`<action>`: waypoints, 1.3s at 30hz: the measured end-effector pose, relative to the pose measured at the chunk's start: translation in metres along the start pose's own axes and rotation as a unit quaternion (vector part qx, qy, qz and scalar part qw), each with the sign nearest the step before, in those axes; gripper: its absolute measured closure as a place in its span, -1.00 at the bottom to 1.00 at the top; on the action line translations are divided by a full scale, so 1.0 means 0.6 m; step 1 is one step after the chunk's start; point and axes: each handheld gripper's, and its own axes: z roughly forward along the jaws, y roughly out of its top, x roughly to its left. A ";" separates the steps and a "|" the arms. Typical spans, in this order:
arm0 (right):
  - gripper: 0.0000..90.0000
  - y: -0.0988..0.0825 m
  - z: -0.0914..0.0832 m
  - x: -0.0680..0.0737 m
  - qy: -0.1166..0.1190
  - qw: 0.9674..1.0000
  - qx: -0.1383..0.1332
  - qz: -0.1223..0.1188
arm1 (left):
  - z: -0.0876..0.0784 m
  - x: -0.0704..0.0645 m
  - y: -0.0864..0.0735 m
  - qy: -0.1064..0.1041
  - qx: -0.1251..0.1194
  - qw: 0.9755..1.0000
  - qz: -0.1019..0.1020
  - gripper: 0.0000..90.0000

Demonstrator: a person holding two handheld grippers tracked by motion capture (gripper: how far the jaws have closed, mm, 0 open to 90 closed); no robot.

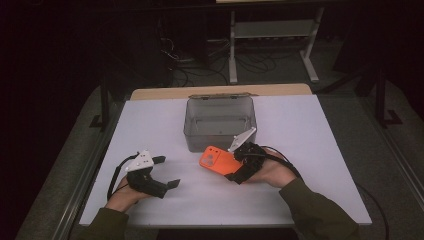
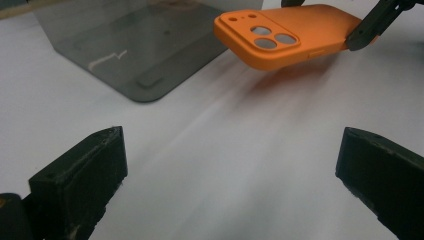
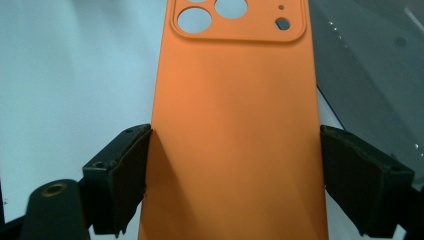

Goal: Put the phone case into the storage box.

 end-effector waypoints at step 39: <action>-0.65 -0.001 -0.003 -0.003 -0.001 1.000 0.000 0.002 | 0.081 -0.018 0.065 -0.026 0.040 0.999 0.025 -1.00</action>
